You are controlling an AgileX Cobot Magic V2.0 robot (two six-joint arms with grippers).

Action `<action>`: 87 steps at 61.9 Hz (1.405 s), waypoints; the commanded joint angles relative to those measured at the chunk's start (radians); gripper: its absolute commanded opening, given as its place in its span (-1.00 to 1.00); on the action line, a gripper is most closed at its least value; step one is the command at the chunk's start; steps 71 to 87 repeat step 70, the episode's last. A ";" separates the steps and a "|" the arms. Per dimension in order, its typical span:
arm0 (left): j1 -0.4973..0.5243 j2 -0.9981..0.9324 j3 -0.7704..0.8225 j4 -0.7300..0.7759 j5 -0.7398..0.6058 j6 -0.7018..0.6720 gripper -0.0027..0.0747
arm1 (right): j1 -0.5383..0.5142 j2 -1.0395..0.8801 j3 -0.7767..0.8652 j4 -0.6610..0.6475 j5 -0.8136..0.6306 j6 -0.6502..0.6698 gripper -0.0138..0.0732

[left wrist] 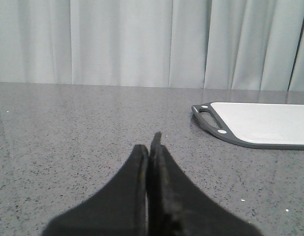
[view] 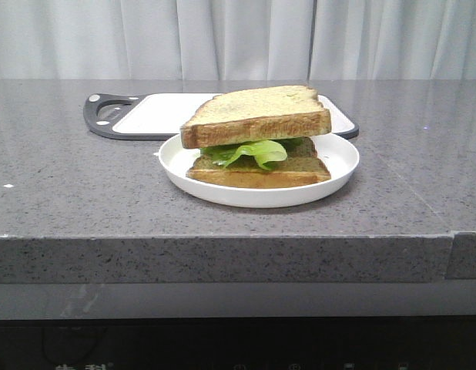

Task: Left arm grabs bread, right arm adds lettuce

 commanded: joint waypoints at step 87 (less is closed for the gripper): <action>0.001 -0.017 0.005 -0.008 -0.075 -0.003 -0.98 | -0.003 -0.021 -0.003 -0.013 -0.109 0.049 -0.95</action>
